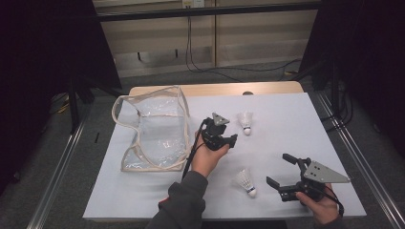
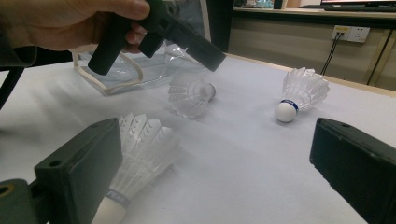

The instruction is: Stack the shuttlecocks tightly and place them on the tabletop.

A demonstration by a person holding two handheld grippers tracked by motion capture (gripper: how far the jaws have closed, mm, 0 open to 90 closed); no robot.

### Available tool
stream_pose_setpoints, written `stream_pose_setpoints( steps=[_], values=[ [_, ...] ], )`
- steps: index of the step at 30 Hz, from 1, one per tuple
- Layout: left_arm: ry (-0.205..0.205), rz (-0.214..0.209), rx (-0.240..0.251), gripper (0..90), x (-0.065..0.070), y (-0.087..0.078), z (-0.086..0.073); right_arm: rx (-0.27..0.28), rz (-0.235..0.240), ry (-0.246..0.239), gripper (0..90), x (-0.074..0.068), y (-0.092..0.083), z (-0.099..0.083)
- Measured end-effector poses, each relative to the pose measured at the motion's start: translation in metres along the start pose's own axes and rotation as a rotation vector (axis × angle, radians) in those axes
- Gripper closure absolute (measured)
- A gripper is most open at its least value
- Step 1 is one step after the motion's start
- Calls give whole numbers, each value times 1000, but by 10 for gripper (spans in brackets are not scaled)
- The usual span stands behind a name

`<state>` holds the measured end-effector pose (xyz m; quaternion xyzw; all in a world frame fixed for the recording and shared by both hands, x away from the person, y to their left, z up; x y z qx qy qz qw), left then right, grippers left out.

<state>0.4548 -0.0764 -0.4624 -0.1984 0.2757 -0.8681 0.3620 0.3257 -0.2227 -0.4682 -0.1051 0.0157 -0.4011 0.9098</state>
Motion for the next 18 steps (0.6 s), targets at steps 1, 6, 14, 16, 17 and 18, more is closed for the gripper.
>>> stream_pose_setpoints(
  steps=[1,6,14,16,17,18],
  values=[
    [7,1,-5,471,-1,0,-2,-2,0,-2,15,0,0,0],
    [18,-1,-36,434,-3,0,-9,-1,1,-3,15,0,1,0],
    [30,16,-60,410,-3,0,-12,0,-4,-1,15,0,-1,0],
    [37,18,-62,410,-3,0,-12,1,-3,-2,15,0,0,0],
    [37,18,-61,410,-3,0,-12,-1,-4,0,15,0,0,0],
    [41,18,-65,410,-3,0,-13,-2,-3,0,15,0,0,0]
  ],
)
Point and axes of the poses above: each handheld gripper's, and its own axes: y roughly forward along the jaws, z roughly out of its top, x roughly to its right, the point moved 10 cm from there along y, roughly forward along the jaws, and after that the axes turned 5 degrees about -y, right-handed, at the moved point
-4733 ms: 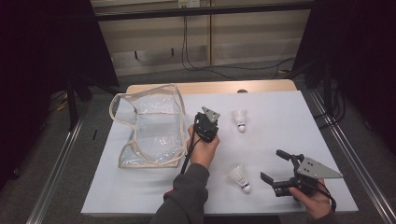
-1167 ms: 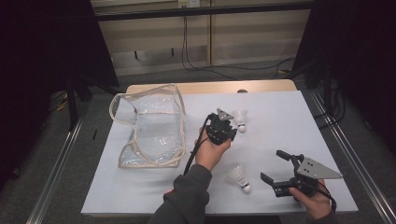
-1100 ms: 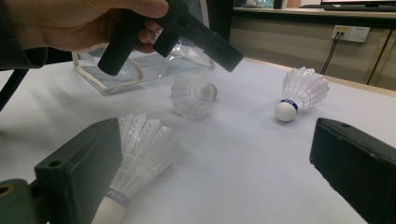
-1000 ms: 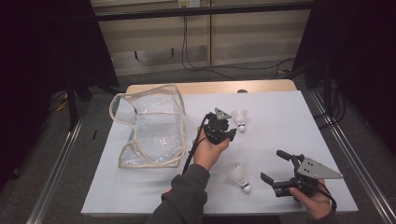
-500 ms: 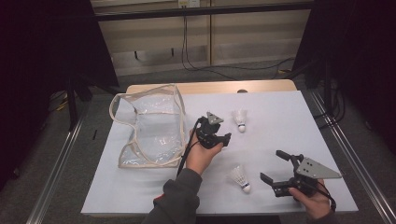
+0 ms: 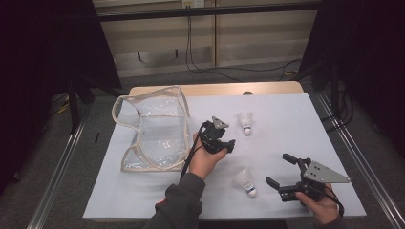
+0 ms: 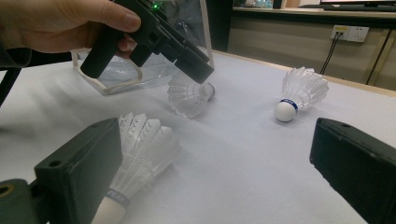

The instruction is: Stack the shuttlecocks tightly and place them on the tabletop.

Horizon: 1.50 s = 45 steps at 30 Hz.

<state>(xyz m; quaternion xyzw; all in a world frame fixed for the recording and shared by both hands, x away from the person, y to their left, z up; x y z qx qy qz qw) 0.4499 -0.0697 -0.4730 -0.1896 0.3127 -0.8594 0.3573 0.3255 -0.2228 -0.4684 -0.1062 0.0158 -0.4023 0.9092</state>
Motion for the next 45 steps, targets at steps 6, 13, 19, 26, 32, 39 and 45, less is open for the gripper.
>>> stream_pose_setpoints(
  steps=[6,13,19,26,32,39,45],
  values=[
    [25,25,-19,417,-3,0,-4,3,1,1,15,0,0,0],
    [43,52,-29,490,-6,4,-8,3,1,-1,15,1,0,0],
    [42,65,-4,566,-9,6,-5,5,2,-1,15,0,0,1],
    [32,59,22,602,-9,10,2,1,2,0,15,1,0,0],
    [37,42,18,597,-6,12,3,5,3,2,15,1,0,0],
    [63,45,-6,550,-4,10,-2,3,4,3,15,1,0,0],
    [56,70,-27,542,-10,13,-6,3,5,2,15,0,-1,0]
  ],
)
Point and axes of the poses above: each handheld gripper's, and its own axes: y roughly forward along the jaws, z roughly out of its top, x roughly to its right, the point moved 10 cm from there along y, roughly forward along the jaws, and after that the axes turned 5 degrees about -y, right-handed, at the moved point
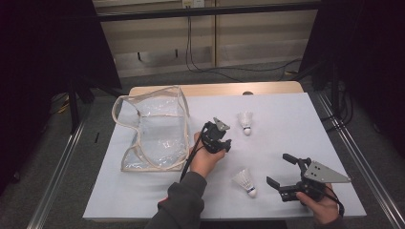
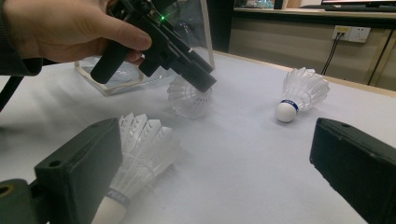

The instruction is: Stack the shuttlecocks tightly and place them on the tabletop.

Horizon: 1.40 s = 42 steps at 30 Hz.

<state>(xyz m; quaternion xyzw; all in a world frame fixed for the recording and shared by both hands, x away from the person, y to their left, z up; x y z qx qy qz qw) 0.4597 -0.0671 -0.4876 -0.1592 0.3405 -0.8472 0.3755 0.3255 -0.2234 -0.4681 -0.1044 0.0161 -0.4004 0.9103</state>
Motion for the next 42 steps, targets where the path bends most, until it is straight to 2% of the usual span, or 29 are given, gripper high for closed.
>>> stream_pose_setpoints(
  steps=[4,6,11,12,17,27,42],
  values=[
    [-13,23,43,582,-3,-1,7,2,0,2,15,0,0,0],
    [-12,22,48,610,-4,-1,8,1,1,0,15,0,0,0],
    [-39,42,85,643,-10,-2,13,1,2,2,15,0,0,0],
    [-49,42,87,653,-10,-2,13,1,2,1,15,0,0,0],
    [-46,53,74,665,-12,1,11,-1,2,0,15,0,0,0],
    [-120,122,136,730,-28,7,18,1,0,2,15,0,-1,0],
    [-100,179,141,829,-40,6,20,2,4,2,15,0,0,0]
  ],
)
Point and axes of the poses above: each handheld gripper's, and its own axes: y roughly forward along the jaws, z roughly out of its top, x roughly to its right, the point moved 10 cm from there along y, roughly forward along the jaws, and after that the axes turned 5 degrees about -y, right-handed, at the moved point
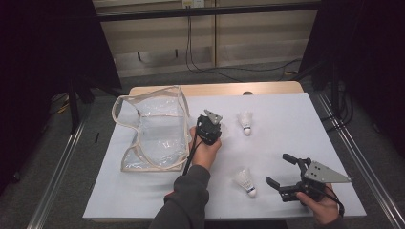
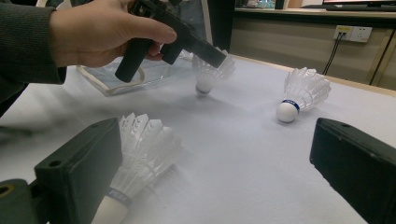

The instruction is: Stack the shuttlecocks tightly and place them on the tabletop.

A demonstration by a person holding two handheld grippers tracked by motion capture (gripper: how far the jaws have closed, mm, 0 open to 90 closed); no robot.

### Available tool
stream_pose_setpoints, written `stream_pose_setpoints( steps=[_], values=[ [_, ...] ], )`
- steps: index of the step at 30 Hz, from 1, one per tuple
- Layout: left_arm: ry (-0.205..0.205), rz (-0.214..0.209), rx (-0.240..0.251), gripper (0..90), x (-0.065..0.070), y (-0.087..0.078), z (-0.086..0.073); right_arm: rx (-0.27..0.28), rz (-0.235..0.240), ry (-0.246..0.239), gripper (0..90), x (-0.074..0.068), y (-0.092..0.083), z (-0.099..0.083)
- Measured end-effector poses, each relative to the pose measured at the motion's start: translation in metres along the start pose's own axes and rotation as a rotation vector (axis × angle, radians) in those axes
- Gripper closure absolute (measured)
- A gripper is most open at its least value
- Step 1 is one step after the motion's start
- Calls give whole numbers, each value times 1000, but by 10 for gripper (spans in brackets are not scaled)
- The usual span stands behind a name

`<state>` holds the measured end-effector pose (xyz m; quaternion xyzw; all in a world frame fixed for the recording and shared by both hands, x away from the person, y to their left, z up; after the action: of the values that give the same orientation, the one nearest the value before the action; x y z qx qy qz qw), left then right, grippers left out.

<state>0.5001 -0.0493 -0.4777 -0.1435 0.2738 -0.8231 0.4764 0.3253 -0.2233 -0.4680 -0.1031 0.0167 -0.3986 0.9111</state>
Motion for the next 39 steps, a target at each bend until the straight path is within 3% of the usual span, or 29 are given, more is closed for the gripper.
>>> stream_pose_setpoints(
  steps=[7,16,22,29,32,39],
  values=[
    [-4,34,6,846,-7,-2,2,2,-1,2,15,0,0,0],
    [19,89,-30,846,-14,-5,3,2,0,3,15,0,-1,0],
    [12,102,-41,845,-15,-3,1,3,-2,1,15,0,-1,1],
    [2,89,-53,841,-14,0,-1,5,-3,-2,15,1,-2,1],
    [-23,49,-42,771,-8,1,0,5,-2,-1,15,0,-2,1],
    [-25,-14,-24,688,7,3,4,2,0,3,15,0,-1,0]
  ],
)
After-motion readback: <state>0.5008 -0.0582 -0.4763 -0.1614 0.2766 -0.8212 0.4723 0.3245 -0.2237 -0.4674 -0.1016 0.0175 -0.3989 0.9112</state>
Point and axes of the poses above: each handheld gripper's, and its own axes: y roughly forward along the jaws, z roughly out of its top, x roughly to its right, the point moved 10 cm from there along y, roughly forward along the jaws, and after that the axes turned 5 degrees about -y, right-handed, at the moved point
